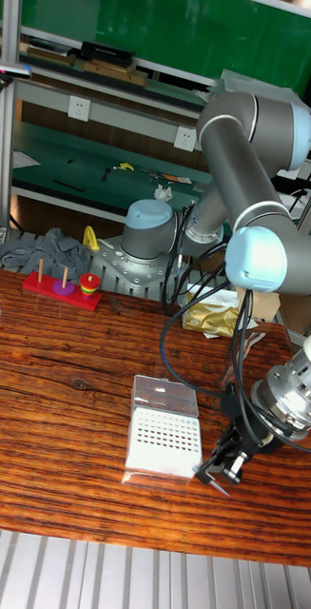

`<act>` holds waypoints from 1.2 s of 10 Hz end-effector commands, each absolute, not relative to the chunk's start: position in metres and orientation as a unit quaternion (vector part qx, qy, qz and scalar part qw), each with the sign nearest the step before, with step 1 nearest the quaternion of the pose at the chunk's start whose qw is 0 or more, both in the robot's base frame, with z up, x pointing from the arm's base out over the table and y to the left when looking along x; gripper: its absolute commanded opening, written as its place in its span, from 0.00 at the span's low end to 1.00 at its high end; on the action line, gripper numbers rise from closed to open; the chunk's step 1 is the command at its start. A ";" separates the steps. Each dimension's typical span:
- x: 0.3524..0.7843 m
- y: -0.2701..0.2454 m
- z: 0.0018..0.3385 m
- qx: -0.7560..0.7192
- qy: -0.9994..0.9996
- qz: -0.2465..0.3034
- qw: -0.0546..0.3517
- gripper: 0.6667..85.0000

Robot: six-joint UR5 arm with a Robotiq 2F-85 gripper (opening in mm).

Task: Insert a medium pipette tip into the holder for medium pipette tips

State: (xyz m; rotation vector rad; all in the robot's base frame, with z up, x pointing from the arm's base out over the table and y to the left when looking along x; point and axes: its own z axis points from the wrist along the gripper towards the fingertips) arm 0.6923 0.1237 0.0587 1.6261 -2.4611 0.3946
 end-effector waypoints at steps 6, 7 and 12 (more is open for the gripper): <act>0.687 0.072 0.089 0.501 -0.831 0.196 0.142 0.00; 0.682 0.067 0.091 0.486 -0.837 0.200 0.152 0.00; 0.659 0.046 0.103 0.450 -0.843 0.212 0.204 0.00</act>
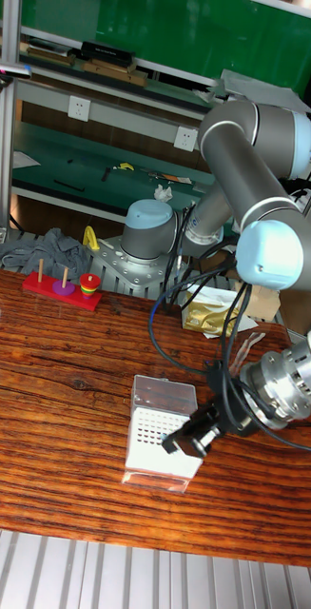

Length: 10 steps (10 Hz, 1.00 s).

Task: Insert a medium pipette tip into the holder for medium pipette tips

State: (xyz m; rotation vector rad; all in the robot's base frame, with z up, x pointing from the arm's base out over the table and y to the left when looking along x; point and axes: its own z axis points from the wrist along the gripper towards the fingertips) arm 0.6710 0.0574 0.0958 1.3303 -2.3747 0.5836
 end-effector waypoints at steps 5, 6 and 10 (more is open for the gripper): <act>0.629 0.044 0.104 0.405 -0.864 0.184 0.237 0.00; 0.625 0.043 0.104 0.399 -0.866 0.180 0.241 0.00; 0.612 0.043 0.107 0.366 -0.877 0.176 0.258 0.00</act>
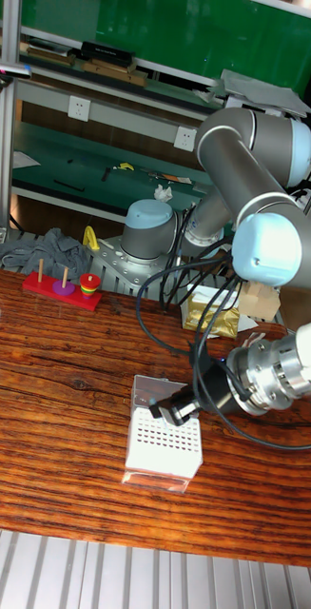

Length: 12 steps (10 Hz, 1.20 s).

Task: Insert a medium pipette tip into the holder for medium pipette tips

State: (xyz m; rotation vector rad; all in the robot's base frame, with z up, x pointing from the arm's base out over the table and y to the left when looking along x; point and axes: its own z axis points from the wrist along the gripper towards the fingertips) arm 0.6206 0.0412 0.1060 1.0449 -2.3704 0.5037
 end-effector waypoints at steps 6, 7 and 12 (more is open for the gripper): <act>0.594 0.050 0.100 0.326 -0.895 0.141 0.269 0.00; 0.588 0.053 0.101 0.308 -0.900 0.134 0.277 0.00; 0.581 0.042 0.109 0.267 -0.908 0.127 0.297 0.00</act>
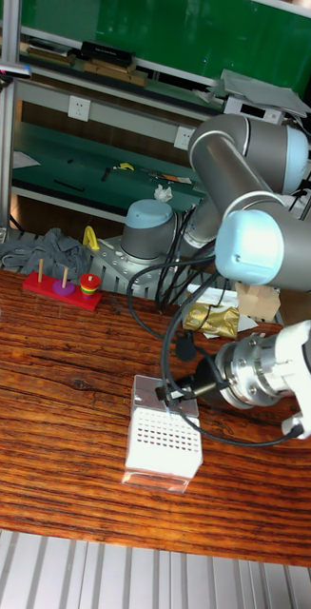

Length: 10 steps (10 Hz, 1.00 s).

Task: Insert a medium pipette tip into the holder for medium pipette tips

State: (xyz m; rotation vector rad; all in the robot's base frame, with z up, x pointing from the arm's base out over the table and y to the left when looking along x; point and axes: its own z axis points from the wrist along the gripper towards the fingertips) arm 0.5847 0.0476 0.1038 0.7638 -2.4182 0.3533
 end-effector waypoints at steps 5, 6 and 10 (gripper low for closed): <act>0.569 0.060 0.108 0.214 -0.920 0.076 0.319 0.00; 0.569 0.060 0.107 0.213 -0.920 0.076 0.319 0.00; 0.573 0.059 0.103 0.215 -0.921 0.080 0.316 0.00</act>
